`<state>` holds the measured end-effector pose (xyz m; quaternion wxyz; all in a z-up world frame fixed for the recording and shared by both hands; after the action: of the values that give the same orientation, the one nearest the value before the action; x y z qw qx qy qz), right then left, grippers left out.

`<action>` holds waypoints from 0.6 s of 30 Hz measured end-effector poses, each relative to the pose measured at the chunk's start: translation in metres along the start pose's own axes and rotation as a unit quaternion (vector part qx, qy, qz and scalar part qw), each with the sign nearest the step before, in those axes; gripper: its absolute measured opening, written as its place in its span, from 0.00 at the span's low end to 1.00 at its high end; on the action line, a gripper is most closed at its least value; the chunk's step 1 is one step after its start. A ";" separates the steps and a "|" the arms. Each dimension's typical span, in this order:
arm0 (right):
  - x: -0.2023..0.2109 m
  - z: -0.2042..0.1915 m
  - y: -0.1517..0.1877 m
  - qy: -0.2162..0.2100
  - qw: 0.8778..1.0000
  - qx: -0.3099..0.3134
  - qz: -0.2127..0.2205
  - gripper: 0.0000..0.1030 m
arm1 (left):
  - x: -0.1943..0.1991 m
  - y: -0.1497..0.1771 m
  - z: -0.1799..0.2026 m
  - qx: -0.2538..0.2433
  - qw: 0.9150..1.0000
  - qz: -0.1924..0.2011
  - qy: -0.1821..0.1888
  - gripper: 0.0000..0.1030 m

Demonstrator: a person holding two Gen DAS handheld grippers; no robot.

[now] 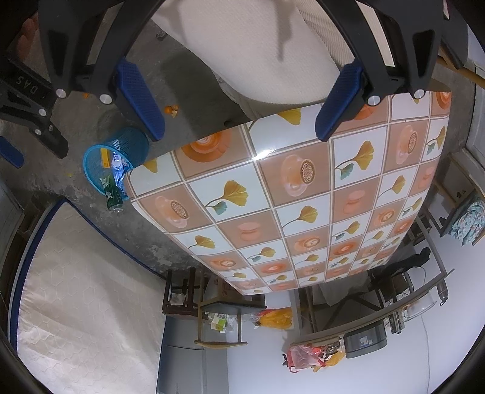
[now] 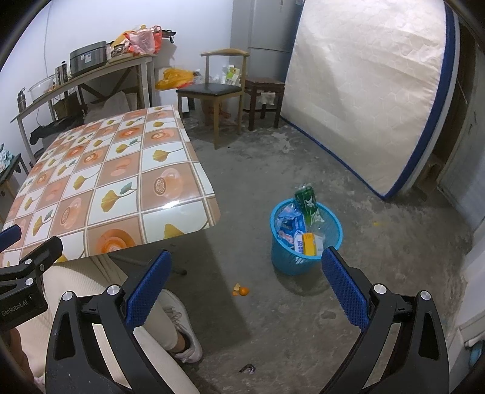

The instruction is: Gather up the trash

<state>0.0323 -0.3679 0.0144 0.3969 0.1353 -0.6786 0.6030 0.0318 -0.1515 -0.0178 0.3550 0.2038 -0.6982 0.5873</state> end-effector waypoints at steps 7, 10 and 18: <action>-0.002 0.000 0.000 0.000 1.000 0.000 0.000 0.92 | 0.000 0.001 -0.001 0.000 1.000 -0.002 0.000 0.95; -0.002 0.000 0.000 0.000 1.000 0.001 0.000 0.92 | -0.001 0.002 -0.003 0.000 1.000 -0.002 0.000 0.95; -0.002 0.001 -0.001 0.000 1.000 0.000 -0.001 0.92 | -0.003 0.003 -0.005 0.000 1.000 -0.004 0.000 0.95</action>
<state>0.0338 -0.3696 0.0135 0.3972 0.1357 -0.6789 0.6025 0.0329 -0.1464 -0.0214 0.3576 0.2059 -0.6976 0.5857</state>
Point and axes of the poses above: each gripper's, at about its wrist camera, not at the fingertips, and x roughly against the way its jaws point, z to its right, y to its underside, the point moved 4 cm from there along -x, roughly the way its jaws point, and after that the axes turned 2 degrees about -x, right-handed, at the moved point
